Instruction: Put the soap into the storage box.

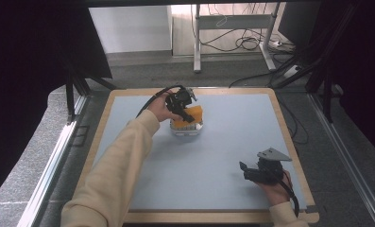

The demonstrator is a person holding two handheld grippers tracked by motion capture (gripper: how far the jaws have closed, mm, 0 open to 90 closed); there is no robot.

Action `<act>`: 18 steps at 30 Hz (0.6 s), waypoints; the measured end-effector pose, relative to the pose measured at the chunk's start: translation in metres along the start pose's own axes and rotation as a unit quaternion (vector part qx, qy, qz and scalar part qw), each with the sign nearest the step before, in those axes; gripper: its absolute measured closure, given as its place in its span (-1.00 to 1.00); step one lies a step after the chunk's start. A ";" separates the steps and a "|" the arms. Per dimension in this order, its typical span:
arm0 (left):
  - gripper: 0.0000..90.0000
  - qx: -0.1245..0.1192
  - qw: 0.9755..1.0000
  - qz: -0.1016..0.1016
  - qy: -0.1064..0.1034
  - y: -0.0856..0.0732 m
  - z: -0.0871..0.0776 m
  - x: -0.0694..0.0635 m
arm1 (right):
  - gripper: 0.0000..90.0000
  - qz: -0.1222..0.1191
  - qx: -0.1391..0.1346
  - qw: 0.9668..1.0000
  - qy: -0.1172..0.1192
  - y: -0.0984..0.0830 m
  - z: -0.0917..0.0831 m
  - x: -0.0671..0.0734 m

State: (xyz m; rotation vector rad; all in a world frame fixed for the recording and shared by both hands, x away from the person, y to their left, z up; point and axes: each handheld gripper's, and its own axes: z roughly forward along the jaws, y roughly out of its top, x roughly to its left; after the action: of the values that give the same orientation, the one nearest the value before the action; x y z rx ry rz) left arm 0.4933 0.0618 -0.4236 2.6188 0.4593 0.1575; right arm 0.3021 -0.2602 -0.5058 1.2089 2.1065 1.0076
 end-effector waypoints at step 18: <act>0.38 0.012 1.000 0.007 -0.016 -0.002 0.020 0.009 | -0.63 -0.002 0.001 1.000 0.000 0.000 0.000 0.000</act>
State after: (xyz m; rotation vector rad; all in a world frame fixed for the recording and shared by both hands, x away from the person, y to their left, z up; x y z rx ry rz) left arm 0.5050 0.0582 -0.4423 2.6437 0.4346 0.1166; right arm 0.3021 -0.2606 -0.5057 1.2067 2.1098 1.0035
